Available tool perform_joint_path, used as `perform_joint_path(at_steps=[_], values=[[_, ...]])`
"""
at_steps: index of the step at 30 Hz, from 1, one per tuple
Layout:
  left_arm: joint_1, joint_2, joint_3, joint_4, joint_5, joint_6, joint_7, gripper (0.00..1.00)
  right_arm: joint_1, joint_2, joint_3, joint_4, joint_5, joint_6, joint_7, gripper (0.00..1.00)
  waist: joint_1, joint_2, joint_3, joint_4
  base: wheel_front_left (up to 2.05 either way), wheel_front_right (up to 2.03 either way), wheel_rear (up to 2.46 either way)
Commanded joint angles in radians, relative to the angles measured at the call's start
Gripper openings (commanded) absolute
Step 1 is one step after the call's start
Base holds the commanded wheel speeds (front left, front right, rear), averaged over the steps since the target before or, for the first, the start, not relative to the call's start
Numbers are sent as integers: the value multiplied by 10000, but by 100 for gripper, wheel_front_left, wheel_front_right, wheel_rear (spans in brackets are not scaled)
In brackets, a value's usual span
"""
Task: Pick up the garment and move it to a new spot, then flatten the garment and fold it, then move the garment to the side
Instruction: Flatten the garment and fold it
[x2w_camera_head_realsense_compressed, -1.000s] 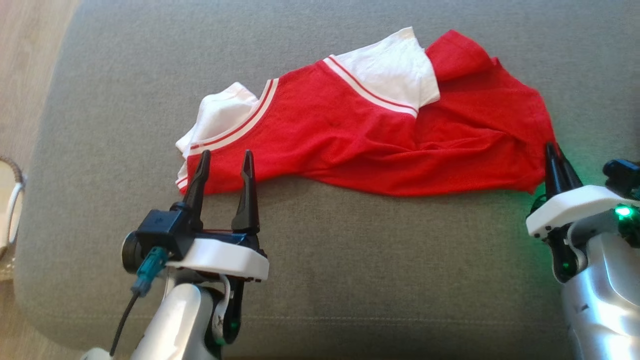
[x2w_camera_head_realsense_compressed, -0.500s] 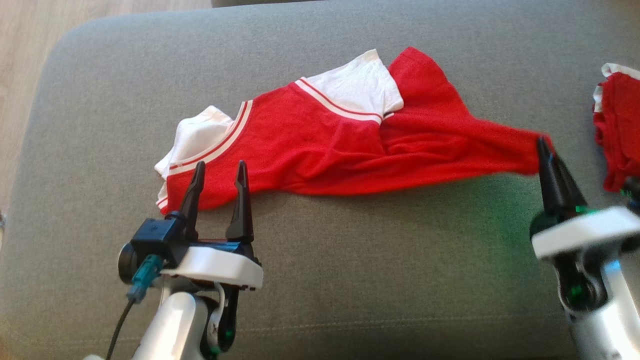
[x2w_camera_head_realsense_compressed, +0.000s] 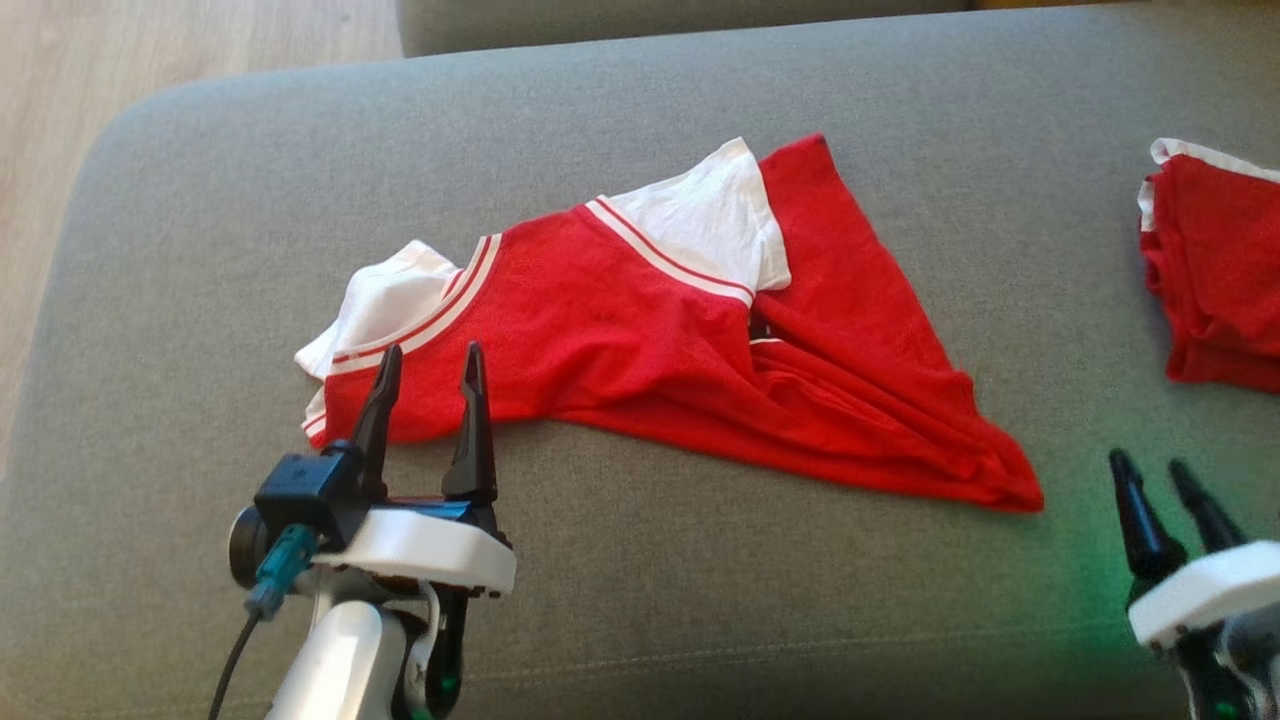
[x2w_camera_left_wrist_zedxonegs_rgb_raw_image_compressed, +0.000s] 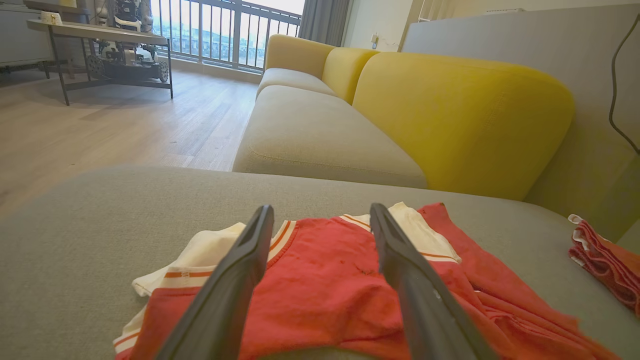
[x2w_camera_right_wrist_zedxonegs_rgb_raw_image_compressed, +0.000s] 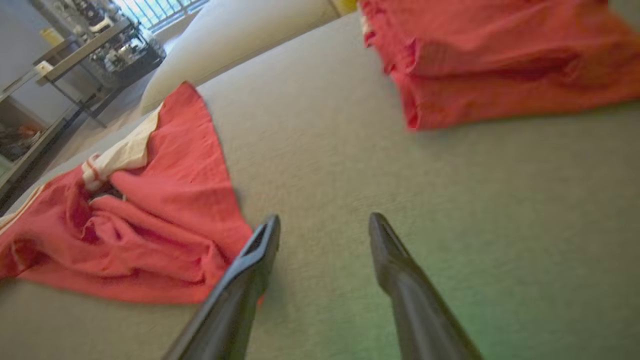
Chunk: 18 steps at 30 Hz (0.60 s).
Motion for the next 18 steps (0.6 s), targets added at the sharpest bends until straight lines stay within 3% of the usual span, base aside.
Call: perform_joint_path(at_steps=[1, 9, 18], values=[[-196, 29, 360, -265, 33, -63, -51, 100, -692, 182, -405, -193, -645, -2, -434, 100, 1, 0, -71, -29, 0, 0, 0], [-134, 29, 358, -283, -8, -82, -51, 100, -1433, 1218, -928, -1162, -1907, -2, -1426, 100, 1, 0, -191, 103, 0, 0, 0], [-212, 29, 142, -391, -79, -34, -51, 100, -1797, 1629, 175, -1303, -2124, -2, -1125, 100, 1, 0, 41, 532, 0, 0, 0]])
